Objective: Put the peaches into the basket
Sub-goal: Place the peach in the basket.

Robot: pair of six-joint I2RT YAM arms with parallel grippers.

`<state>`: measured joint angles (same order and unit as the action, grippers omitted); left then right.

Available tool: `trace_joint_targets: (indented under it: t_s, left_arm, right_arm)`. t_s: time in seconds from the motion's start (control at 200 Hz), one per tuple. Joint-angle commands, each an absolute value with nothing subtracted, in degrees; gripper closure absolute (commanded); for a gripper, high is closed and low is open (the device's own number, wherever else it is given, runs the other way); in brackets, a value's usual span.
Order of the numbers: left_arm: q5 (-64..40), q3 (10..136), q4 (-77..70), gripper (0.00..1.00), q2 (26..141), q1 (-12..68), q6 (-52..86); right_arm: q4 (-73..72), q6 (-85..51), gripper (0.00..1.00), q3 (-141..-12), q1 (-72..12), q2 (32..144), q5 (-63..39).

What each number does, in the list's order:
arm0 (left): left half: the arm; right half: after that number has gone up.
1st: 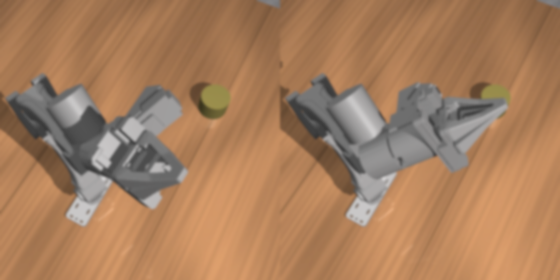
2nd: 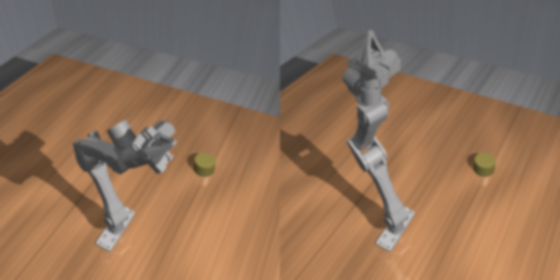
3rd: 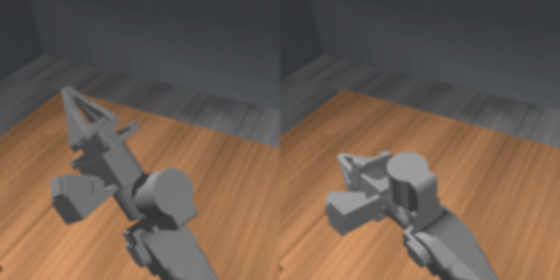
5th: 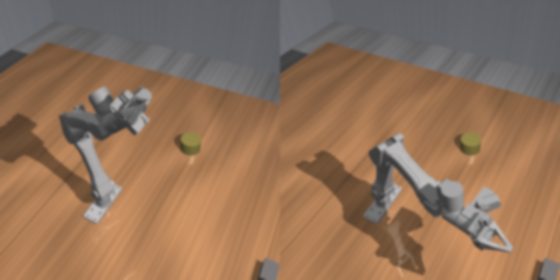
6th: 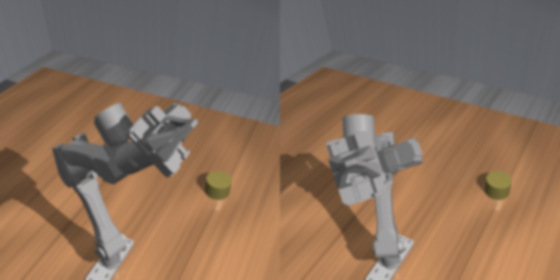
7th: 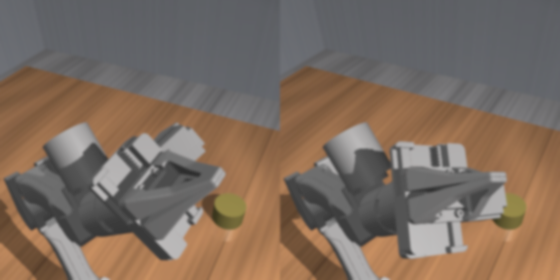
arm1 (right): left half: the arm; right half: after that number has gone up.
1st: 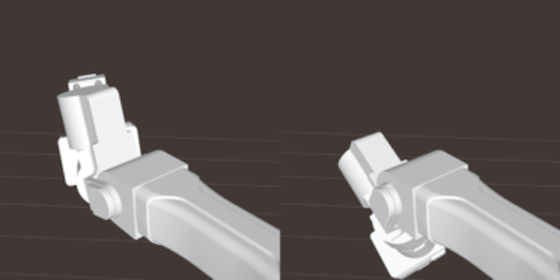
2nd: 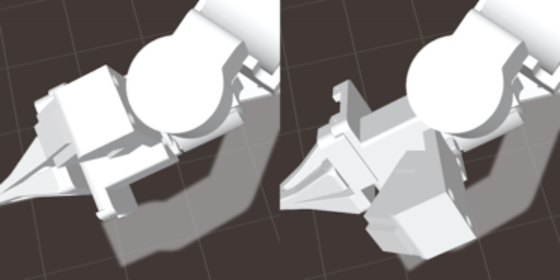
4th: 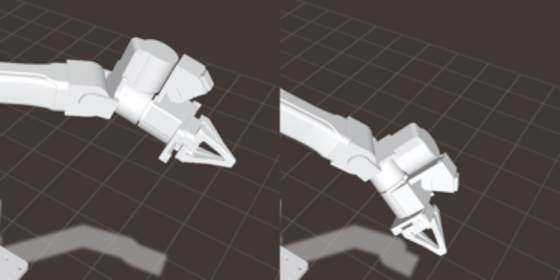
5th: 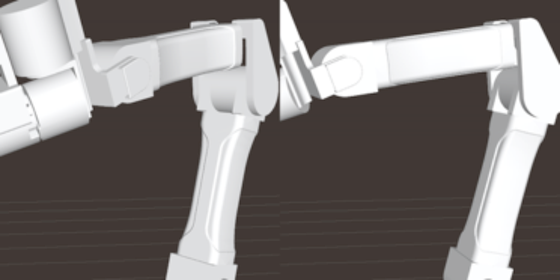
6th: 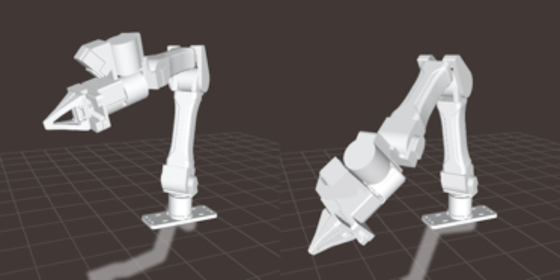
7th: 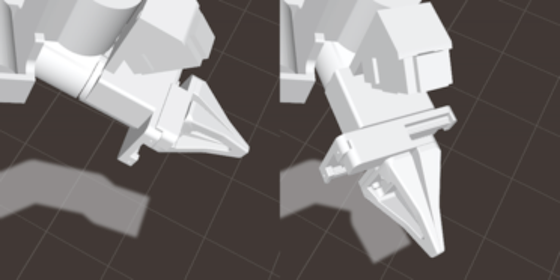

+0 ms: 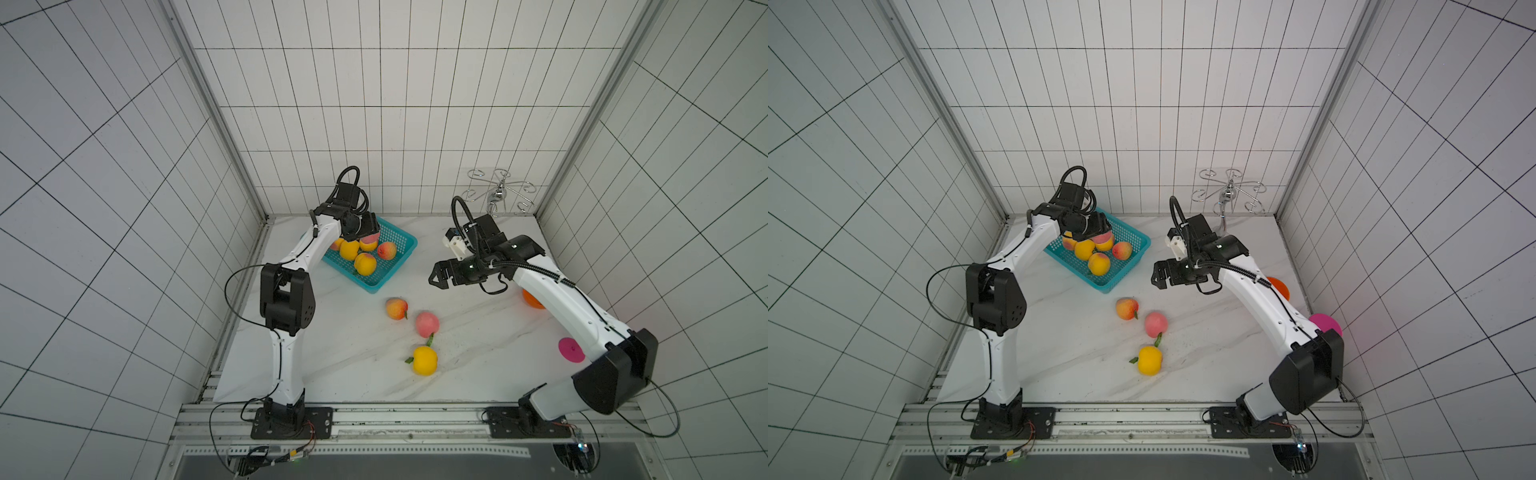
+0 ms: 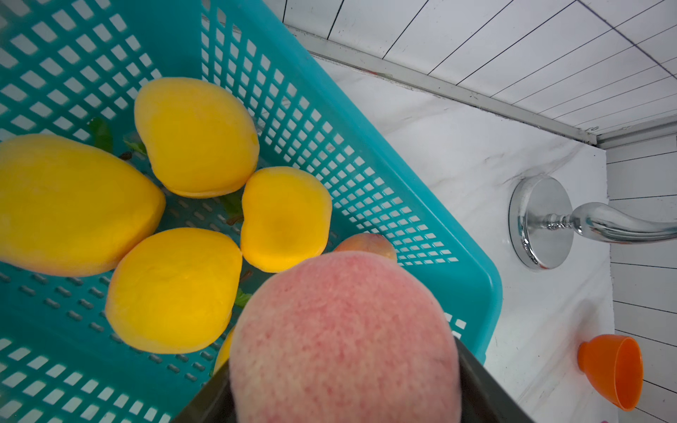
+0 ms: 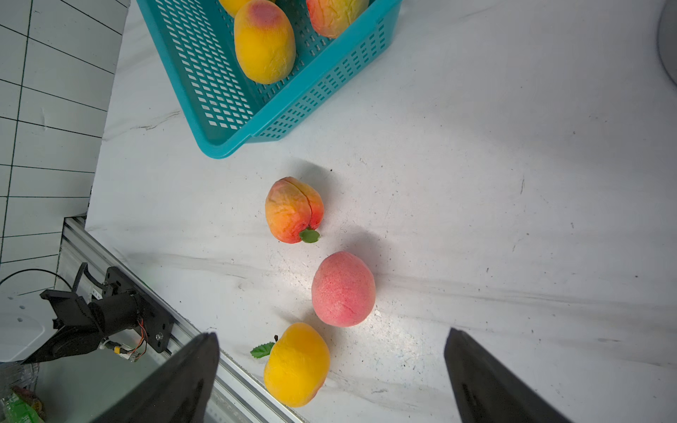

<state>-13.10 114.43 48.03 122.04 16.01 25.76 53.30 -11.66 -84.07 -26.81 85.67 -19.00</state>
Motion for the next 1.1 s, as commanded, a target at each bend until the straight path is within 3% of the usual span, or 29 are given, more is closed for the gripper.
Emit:
trace_joint_targets:
  t_s: [0.0, 0.375, 1.094]
  left_arm:
    - [-13.04, 116.63, 46.14, 0.36, 123.70, 15.73, 24.57]
    - [-16.96, 110.52, 47.05, 0.35, 122.96, 18.94, 24.34]
    - [-13.13, 100.93, 48.52, 0.33, 119.71, 22.44, 21.46]
  right_arm:
    - [55.48, -10.55, 0.00, -87.53, -26.16, 86.17, -19.15]
    - [55.53, -10.48, 0.00, -87.38, -25.40, 86.65, -19.21]
    - [54.54, -11.07, 0.00, -86.26, -25.31, 86.31, -20.31]
